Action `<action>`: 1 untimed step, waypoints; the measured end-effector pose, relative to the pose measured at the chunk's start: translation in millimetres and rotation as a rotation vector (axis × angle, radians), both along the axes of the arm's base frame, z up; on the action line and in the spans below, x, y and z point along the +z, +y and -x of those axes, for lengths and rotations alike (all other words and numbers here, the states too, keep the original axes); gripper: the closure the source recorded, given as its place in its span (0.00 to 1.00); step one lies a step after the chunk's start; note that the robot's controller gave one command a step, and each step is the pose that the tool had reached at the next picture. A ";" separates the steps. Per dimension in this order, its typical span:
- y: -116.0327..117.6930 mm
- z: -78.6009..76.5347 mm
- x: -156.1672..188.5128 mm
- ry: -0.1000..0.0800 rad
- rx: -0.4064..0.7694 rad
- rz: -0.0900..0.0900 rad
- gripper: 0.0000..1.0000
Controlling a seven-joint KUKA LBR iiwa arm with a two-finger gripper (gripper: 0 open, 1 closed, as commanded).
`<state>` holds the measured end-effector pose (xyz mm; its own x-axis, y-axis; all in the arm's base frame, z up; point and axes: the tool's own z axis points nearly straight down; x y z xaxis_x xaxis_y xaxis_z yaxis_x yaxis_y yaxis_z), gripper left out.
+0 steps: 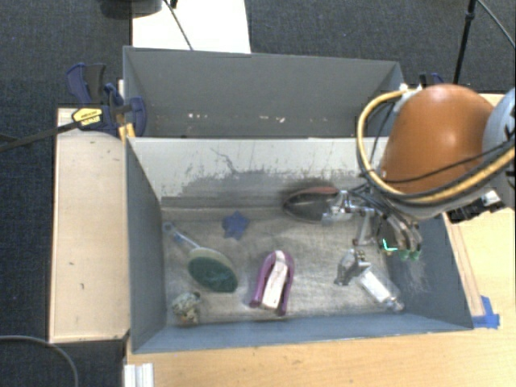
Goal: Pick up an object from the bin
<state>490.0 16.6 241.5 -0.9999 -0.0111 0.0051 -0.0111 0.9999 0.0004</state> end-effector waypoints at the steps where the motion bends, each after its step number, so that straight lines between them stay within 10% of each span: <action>1: 40.6 -28.0 -165.7 -0.003 0.144 -0.001 0.00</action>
Offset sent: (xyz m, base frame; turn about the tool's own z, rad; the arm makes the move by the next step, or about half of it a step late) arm 0.0283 0.0398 -0.1623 -0.1439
